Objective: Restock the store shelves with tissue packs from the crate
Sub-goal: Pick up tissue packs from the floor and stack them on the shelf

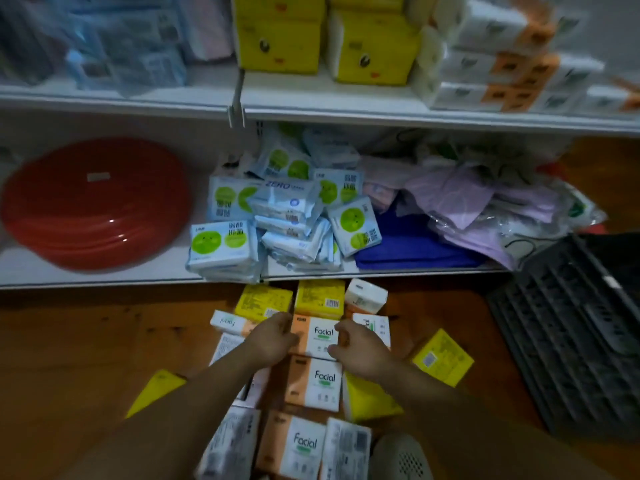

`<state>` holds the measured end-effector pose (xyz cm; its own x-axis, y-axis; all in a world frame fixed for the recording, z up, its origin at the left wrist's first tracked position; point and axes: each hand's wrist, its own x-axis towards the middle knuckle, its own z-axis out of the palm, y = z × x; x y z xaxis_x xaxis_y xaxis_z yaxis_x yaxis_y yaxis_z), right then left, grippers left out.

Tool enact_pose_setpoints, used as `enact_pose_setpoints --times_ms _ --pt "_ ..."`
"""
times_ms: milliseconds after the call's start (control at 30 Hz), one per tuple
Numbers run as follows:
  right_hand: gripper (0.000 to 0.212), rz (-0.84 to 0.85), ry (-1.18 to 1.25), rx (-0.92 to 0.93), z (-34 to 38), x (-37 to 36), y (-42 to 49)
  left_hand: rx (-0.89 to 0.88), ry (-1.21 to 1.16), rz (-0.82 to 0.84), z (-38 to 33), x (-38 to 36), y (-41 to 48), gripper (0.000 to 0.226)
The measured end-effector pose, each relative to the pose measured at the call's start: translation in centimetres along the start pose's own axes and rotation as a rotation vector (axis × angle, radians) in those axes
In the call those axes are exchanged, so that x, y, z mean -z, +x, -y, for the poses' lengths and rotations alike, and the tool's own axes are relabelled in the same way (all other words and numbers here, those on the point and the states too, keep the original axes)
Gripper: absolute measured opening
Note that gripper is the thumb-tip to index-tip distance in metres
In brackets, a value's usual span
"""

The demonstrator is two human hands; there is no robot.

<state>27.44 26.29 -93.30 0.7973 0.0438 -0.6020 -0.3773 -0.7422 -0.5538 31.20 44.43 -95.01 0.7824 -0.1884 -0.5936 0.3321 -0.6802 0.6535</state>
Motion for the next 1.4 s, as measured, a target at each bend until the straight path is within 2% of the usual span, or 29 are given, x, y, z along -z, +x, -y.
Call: enact_pose_setpoints --times_ms 167,233,333,367,433,500,600,700,900,1033,1133,1200,1300,1400 --pt "0.055 0.078 0.166 -0.208 -2.7 -4.8 2.1 0.064 -0.071 0.067 4.1 -3.7 1.6 0.052" --pt "0.051 0.066 0.243 -0.263 -3.8 -7.4 2.8 0.145 -0.121 0.121 5.7 -5.5 1.7 0.025" --pt "0.038 0.040 0.277 -0.284 -5.3 -10.4 3.8 0.193 -0.137 0.163 7.4 -7.7 2.0 0.009" --pt "0.042 0.010 0.298 -0.286 -5.4 -10.7 3.8 0.212 -0.146 0.165 7.9 -8.2 2.2 0.010" --pt "0.050 -0.012 0.413 -0.312 -5.4 -10.6 3.5 0.205 -0.220 0.149 8.3 -8.9 2.6 0.027" --pt "0.054 0.005 0.513 -0.332 -5.6 -10.2 3.2 0.195 -0.300 0.090 7.3 -8.7 2.3 0.025" --pt "0.057 -0.026 0.497 -0.248 -5.1 -8.6 2.5 0.186 -0.391 0.022 5.8 -7.0 1.6 0.030" --pt "0.060 -0.114 0.384 -0.083 -2.8 -5.4 1.1 0.138 -0.510 0.006 3.7 -4.4 0.6 0.034" --pt "0.086 -0.278 0.083 0.175 3.9 3.0 -2.4 -0.076 -0.574 -0.052 -5.9 2.4 -3.3 0.023" --pt "0.080 -0.441 0.087 0.327 7.8 8.7 -4.9 -0.250 -0.493 -0.123 -12.0 6.9 -6.3 0.026" --pt "0.075 -0.543 0.083 0.433 10.3 12.4 -6.7 -0.427 -0.368 -0.273 -16.2 9.5 -8.2 0.024" --pt "0.069 -0.619 0.071 0.482 11.7 14.5 -7.8 -0.511 -0.309 -0.381 -18.7 10.7 -9.3 0.037" --pt "0.064 -0.717 0.055 0.551 12.6 17.6 -9.1 -0.620 -0.341 -0.474 -22.0 11.6 -10.5 0.043" --pt "0.062 -0.779 0.029 0.576 12.8 20.9 -10.4 -0.693 -0.375 -0.473 -25.7 11.7 -11.5 0.042"
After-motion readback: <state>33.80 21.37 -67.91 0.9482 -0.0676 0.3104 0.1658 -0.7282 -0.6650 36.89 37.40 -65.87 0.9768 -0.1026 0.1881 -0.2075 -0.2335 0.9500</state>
